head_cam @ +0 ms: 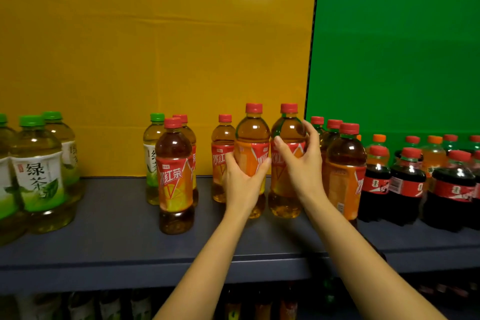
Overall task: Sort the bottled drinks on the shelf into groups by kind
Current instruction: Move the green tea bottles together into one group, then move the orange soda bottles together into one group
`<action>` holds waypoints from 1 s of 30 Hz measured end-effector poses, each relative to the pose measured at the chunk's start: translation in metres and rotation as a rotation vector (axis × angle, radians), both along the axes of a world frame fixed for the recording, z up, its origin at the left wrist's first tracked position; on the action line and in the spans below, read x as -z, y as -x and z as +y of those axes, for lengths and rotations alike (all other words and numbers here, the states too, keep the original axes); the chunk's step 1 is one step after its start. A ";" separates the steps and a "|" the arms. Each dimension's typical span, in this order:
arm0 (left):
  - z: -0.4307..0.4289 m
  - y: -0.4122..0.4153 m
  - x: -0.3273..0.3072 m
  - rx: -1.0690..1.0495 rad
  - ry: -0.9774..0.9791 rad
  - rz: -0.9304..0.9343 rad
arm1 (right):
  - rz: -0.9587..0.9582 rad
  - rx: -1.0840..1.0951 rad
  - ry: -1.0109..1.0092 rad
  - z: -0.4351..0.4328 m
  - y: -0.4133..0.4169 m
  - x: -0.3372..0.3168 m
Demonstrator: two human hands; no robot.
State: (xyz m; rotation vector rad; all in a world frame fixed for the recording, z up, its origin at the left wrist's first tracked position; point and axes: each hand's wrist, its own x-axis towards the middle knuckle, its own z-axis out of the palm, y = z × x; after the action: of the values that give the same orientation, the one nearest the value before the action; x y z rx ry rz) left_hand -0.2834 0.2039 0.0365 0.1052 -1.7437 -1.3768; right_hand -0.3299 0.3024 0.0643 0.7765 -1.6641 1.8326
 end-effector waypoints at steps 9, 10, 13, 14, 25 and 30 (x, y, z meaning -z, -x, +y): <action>-0.004 0.015 0.027 -0.080 0.001 -0.031 | -0.054 0.061 -0.034 -0.001 0.019 0.029; -0.005 0.016 0.027 -0.083 0.009 -0.032 | -0.053 0.067 -0.051 -0.002 0.021 0.031; -0.007 0.019 0.028 -0.078 0.017 -0.037 | -0.055 0.090 -0.106 -0.005 0.024 0.034; -0.008 0.020 0.028 -0.080 0.020 -0.043 | -0.054 0.108 -0.127 -0.006 0.024 0.034; -0.002 0.005 0.032 -0.233 0.283 -0.020 | -0.049 0.156 -0.380 0.021 -0.014 0.033; 0.032 -0.029 0.019 -0.105 0.371 0.323 | 0.062 0.074 -0.436 0.072 -0.049 0.034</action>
State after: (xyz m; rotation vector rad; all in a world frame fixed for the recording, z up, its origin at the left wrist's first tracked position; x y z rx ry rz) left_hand -0.2548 0.2359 0.0174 -0.2163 -1.6603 -0.9175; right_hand -0.2806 0.3747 0.0306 0.9217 -2.0508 1.3948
